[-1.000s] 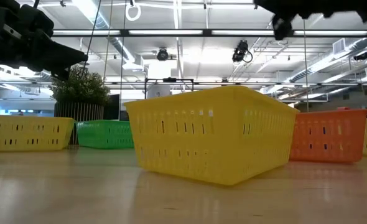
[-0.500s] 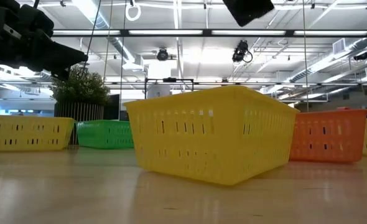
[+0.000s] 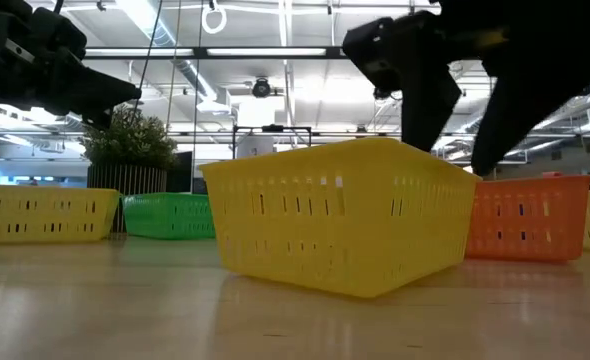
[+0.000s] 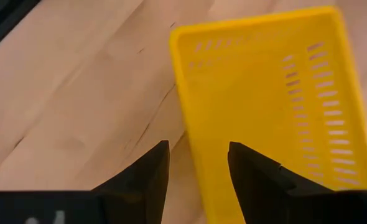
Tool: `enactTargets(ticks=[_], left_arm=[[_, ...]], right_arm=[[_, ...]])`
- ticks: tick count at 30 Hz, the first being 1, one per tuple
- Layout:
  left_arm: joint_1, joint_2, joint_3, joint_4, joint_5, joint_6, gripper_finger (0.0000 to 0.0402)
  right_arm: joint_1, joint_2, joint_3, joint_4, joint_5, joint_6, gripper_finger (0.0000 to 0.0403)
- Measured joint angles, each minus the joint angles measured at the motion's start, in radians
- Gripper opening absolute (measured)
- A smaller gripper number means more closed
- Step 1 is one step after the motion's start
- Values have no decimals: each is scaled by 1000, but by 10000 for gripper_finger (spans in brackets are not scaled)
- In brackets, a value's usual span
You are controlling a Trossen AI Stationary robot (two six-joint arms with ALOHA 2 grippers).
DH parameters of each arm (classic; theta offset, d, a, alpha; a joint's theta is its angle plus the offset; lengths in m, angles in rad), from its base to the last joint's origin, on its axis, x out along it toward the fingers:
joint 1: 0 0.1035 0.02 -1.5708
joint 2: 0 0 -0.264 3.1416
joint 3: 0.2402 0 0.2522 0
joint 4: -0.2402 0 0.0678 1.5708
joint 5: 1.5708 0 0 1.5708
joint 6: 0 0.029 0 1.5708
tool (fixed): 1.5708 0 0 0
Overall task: Stack baskets by color
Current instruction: Move the center yellow bin to the middle left of the table
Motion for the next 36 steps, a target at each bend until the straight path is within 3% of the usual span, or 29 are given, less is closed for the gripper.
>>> enactTargets(ticks=[6,19,23,29,36], left_arm=[[0,0,0,0,0,0,36],[0,2,1,4,0,0,35],[0,0,1,3,0,0,38],[0,0,1,5,0,0,33],[0,0,1,5,0,0,34]], right_arm=[[0,0,0,23,8,35,145],[6,51,0,63,4,34,18],[6,44,2,108,39,27,13],[-14,70,156,193,74,132,10],[-59,244,468,110,94,263,10]])
